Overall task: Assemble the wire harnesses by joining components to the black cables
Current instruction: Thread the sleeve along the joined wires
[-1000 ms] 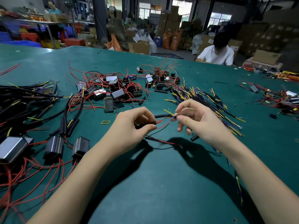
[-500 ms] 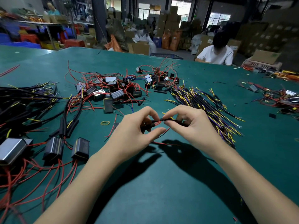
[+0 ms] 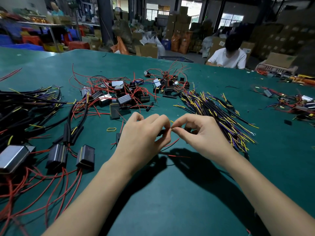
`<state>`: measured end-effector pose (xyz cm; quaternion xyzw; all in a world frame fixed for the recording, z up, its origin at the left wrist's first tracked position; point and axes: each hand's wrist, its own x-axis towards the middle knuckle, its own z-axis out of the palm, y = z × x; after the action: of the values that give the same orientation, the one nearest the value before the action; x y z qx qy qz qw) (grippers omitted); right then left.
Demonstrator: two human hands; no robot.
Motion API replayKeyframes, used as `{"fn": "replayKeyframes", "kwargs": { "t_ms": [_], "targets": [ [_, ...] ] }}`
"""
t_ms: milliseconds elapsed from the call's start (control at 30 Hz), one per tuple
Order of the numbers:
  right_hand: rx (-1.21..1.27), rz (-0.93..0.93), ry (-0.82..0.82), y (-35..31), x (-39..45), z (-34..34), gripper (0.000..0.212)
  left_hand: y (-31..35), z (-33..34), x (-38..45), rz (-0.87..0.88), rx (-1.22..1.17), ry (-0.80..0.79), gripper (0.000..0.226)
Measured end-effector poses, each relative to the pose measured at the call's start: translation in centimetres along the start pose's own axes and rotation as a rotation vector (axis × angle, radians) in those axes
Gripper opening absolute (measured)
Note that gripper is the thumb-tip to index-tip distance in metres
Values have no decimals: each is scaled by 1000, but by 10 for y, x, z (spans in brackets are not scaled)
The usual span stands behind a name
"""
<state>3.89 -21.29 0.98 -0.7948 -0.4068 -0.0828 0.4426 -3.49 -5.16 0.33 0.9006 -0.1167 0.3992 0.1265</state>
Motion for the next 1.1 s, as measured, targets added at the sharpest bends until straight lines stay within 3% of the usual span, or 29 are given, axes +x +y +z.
{"fn": "replayKeyframes", "kwargs": {
  "t_ms": [233, 433, 567, 867, 1100],
  "targets": [
    [-27, 5, -7, 4, -1, 1, 11, -3, 3, 1, 52, 5, -29, 8],
    [-46, 43, 17, 9, -3, 0, 10, -13, 0, -3, -438, -502, -277, 20],
    [-82, 36, 29, 8, -2, -1, 9, -25, -6, -2, -511, -667, -395, 7],
    [-334, -73, 78, 1, -4, -1, 2, -12, 2, -4, -469, -698, -224, 6],
    [-451, -106, 96, -4, -6, -1, 4, -8, 7, -7, -407, -522, -120, 5]
  ]
}}
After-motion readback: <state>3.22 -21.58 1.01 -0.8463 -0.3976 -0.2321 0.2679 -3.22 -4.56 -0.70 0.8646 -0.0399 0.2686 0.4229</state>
